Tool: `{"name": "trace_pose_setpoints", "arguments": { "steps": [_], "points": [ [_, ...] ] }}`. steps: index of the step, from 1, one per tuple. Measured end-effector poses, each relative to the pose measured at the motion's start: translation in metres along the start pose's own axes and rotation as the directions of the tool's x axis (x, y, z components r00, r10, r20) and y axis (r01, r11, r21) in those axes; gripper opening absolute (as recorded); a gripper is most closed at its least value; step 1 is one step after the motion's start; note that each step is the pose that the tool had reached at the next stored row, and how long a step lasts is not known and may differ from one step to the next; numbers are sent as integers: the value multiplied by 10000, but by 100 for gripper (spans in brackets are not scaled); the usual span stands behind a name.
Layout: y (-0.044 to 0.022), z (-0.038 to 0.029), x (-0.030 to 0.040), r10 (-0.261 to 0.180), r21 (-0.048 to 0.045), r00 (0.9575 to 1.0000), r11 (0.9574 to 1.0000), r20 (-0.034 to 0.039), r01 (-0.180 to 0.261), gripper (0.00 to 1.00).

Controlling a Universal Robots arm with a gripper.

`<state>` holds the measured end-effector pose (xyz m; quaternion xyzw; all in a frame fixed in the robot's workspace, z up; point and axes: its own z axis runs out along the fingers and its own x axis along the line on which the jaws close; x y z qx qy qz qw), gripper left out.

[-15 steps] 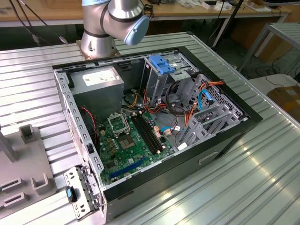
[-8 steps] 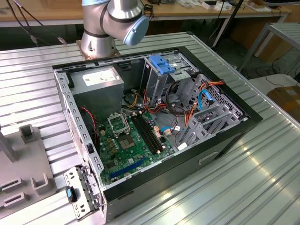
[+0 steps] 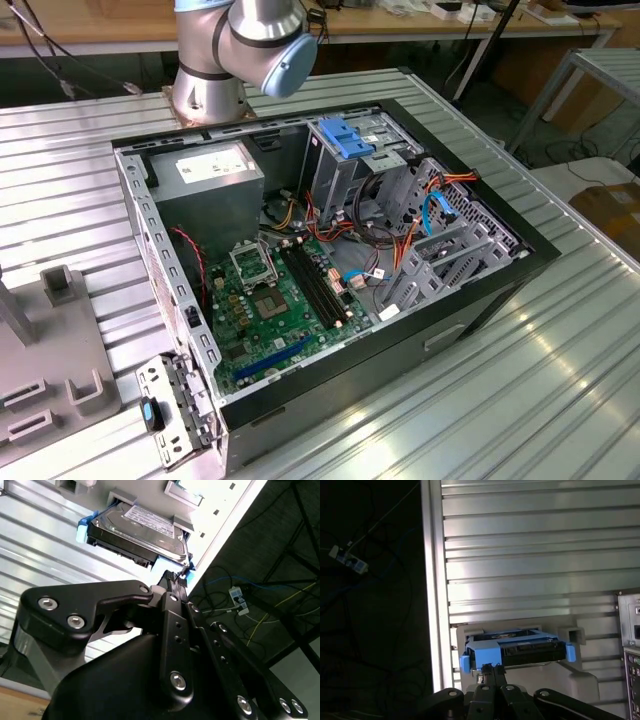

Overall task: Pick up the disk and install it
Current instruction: 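Reach for the disk, then pick up the disk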

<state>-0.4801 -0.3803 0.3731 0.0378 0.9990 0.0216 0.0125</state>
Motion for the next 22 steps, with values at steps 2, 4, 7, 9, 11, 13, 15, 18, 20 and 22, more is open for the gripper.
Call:
{"name": "trace_pose_setpoints", "arguments": {
  "steps": [2, 4, 7, 9, 11, 13, 15, 18, 20, 22],
  "points": [
    [10, 50, -5, 2, 0, 10000, 10000, -8, -2, 11],
    [16, 90, -6, 2, 1, 10000, 10000, -15, -2, 11],
    [16, 97, -6, 1, 1, 10000, 10000, -15, -1, 11],
    [16, 98, -6, 2, 1, 10000, 10000, -15, -2, 11],
    [16, 98, -6, 2, 1, 10000, 10000, -16, -2, 11],
    [16, 99, -6, 2, 1, 10000, 10000, -15, -2, 11],
    [16, 99, -6, 2, 1, 10000, 10000, -15, -2, 11],
    [16, 99, -6, 1, 1, 10000, 10000, -15, -1, 11],
    [16, 99, -5, -40, 1, 10000, 10000, -17, 40, 11],
    [17, 100, -5, -238, -5, 9997, 9997, -25, 238, 11]
  ]
}}
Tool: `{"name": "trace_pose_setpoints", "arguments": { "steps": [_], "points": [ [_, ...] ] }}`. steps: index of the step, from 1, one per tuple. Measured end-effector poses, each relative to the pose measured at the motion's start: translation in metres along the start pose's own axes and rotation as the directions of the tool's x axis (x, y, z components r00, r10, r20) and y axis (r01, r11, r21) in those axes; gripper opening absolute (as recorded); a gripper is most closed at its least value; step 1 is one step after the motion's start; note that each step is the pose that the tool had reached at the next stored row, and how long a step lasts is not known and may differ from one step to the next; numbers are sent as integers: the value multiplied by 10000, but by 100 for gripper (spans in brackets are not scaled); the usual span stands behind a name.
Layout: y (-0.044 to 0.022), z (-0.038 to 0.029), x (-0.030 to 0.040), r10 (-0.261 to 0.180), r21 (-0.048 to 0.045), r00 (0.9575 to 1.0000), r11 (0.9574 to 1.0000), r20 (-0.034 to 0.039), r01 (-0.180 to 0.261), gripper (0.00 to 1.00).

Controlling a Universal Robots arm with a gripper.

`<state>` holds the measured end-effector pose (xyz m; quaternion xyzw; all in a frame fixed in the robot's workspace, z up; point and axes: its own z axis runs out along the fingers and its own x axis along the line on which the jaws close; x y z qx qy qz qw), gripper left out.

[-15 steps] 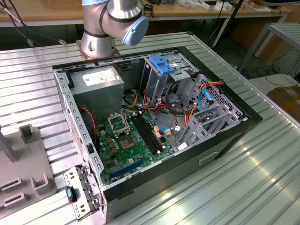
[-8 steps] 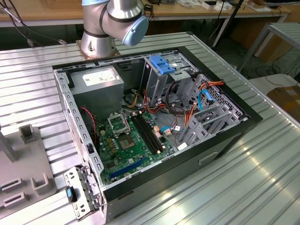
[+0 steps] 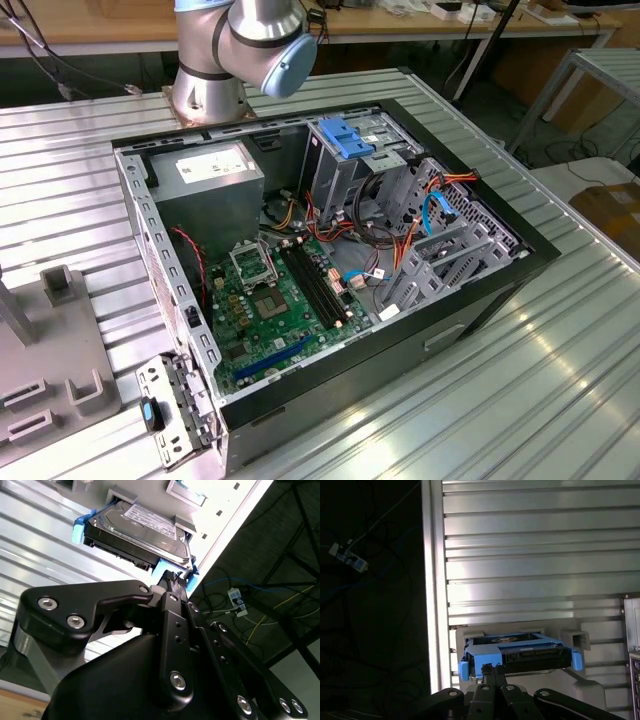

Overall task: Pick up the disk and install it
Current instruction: 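Pick up the disk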

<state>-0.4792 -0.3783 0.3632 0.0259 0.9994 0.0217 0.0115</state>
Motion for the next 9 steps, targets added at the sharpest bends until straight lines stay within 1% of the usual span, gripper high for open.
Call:
{"name": "trace_pose_setpoints", "arguments": {
  "steps": [2, 3, 4, 5, 6, 7, 9],
  "points": [
    [0, 0, 0, -266, -6, 9996, 9996, -11, 266, 11],
    [0, 0, 0, -586, -14, 9983, 9983, -25, 586, 11],
    [1, 0, 0, -984, -24, 9951, 9951, -43, 984, 11],
    [1, 0, 0, -1267, -31, 9919, 9919, -54, 1267, 11],
    [1, 1, 0, -1705, -43, 9853, 9853, -72, 1705, 11],
    [1, 1, 0, -1993, -52, 9799, 9799, -83, 1992, 11],
    [1, 2, 0, -2310, -62, 9729, 9729, -96, 2310, 11]
  ]
}}
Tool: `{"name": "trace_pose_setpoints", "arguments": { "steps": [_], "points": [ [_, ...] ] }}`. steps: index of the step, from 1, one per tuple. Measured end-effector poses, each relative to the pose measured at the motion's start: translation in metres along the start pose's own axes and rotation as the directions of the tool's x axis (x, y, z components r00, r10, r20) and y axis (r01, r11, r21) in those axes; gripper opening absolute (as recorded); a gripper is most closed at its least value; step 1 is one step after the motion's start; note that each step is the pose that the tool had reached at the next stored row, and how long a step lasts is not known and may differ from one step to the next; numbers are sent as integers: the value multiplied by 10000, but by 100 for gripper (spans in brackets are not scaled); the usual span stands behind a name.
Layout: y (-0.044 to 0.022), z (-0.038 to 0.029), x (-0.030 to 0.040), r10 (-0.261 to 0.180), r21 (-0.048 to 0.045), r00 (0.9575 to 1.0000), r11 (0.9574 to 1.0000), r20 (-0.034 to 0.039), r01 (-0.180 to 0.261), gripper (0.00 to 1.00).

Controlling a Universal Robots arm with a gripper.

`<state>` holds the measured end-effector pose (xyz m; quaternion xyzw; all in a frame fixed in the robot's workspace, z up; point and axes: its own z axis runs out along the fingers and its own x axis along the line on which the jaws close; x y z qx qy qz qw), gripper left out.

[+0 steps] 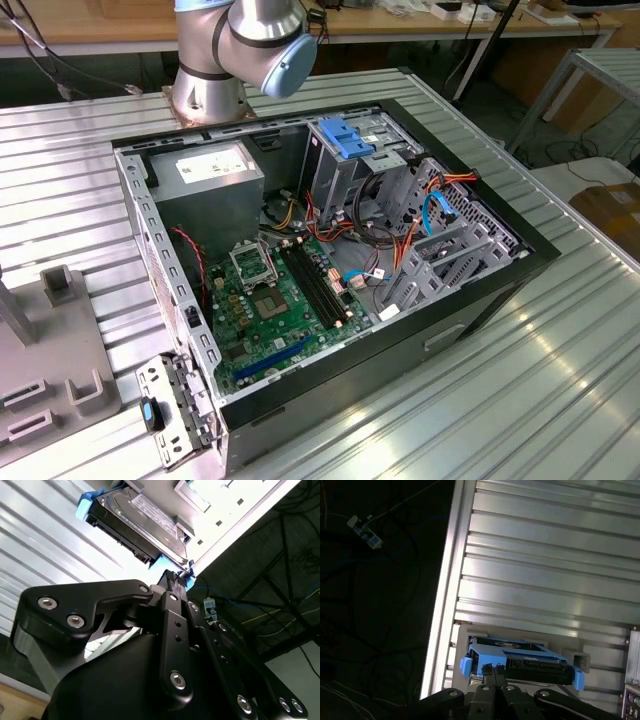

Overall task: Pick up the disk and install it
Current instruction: 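Pick up the disk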

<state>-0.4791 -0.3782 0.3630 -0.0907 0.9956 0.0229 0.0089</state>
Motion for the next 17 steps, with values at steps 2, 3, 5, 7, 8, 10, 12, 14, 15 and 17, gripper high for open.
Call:
{"name": "trace_pose_setpoints", "arguments": {
  "steps": [2, 3, 5, 7, 8, 10, 12, 14, 15, 17],
  "points": [
    [1, 0, 0, -501, -11, 9987, 9987, -23, 501, 11],
    [1, 1, 0, -502, -11, 9987, 9987, -22, 502, 11],
    [1, 0, 0, -503, -11, 9987, 9987, -23, 503, 11],
    [1, 0, 0, -504, -11, 9987, 9987, -23, 504, 11],
    [1, 0, 0, -511, -12, 9987, 9987, -23, 511, 11],
    [1, 0, 0, -609, -14, 9981, 9981, -27, 609, 11],
    [1, 1, 0, -930, -23, 9957, 9957, -40, 930, 11],
    [1, 0, 0, -1302, -32, 9915, 9915, -56, 1302, 11],
    [1, 1, 0, -1540, -39, 9881, 9881, -65, 1540, 11],
    [1, 0, 0, -1985, -52, 9801, 9801, -84, 1984, 11]
  ]
}}
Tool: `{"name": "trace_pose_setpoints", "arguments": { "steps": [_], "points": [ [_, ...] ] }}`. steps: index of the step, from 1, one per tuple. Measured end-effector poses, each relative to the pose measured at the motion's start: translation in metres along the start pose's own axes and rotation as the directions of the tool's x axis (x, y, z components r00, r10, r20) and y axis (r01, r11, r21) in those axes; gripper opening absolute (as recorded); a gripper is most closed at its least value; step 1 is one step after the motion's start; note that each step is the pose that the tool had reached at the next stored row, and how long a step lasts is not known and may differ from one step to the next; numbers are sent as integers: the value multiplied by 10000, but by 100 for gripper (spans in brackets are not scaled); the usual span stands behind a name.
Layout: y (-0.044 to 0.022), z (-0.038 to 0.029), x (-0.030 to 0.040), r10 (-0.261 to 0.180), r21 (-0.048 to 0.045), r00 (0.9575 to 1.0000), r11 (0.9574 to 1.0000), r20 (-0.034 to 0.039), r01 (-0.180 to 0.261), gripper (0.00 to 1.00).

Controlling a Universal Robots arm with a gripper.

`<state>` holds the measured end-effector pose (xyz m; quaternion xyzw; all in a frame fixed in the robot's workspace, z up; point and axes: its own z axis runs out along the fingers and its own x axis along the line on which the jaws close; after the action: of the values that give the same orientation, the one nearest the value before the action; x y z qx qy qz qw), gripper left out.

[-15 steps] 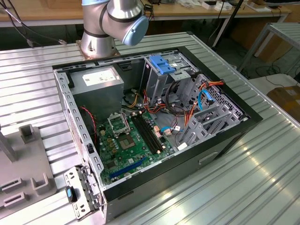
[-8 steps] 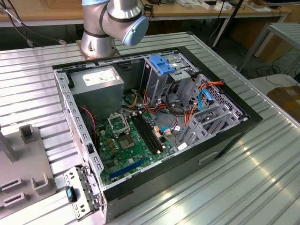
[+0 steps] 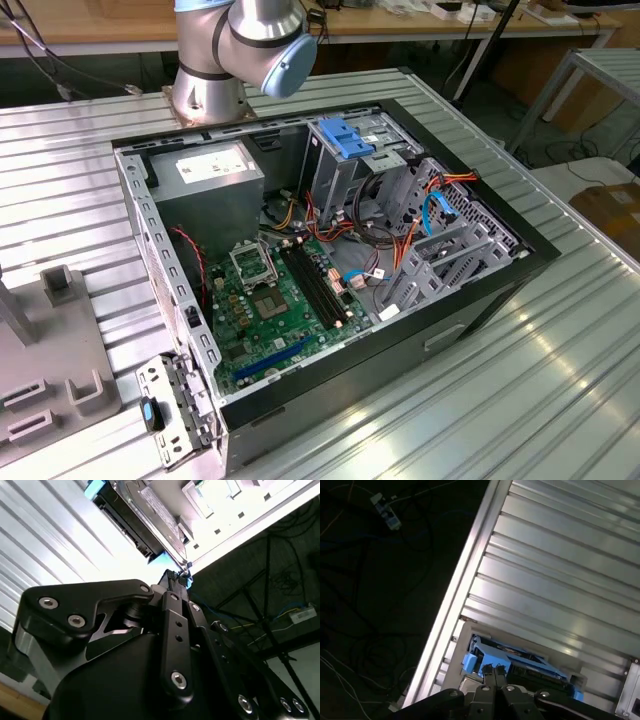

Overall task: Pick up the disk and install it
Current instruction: 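Pick up the disk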

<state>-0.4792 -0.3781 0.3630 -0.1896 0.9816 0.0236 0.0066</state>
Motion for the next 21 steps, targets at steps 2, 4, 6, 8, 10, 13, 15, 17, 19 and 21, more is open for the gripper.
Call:
{"name": "trace_pose_setpoints", "arguments": {
  "steps": [2, 4, 6, 8, 10, 13, 15, 17, 19, 21],
  "points": [
    [0, 1, 0, -370, -8, 9993, 9993, -15, 370, 11],
    [0, 0, 0, -942, -22, 9955, 9956, -41, 942, 11],
    [0, 0, 0, -1291, -32, 9916, 9916, -54, 1291, 11],
    [0, 1, 0, -1774, -46, 9841, 9841, -74, 1773, 11],
    [0, 1, 0, -2365, -64, 9716, 9716, -97, 2364, 11],
    [0, 0, 0, -3464, -103, 9380, 9381, -139, 3463, 11],
    [1, 1, 0, -3794, -116, 9251, 9252, -150, 3793, 11],
    [1, 1, -1, -4458, -143, 8950, 8951, -173, 4456, 11],
    [1, 1, -1, -5183, -177, 8550, 8552, -195, 5180, 11],
    [1, 1, -1, -5761, -207, 8171, 8173, -213, 5758, 11]
  ]
}}
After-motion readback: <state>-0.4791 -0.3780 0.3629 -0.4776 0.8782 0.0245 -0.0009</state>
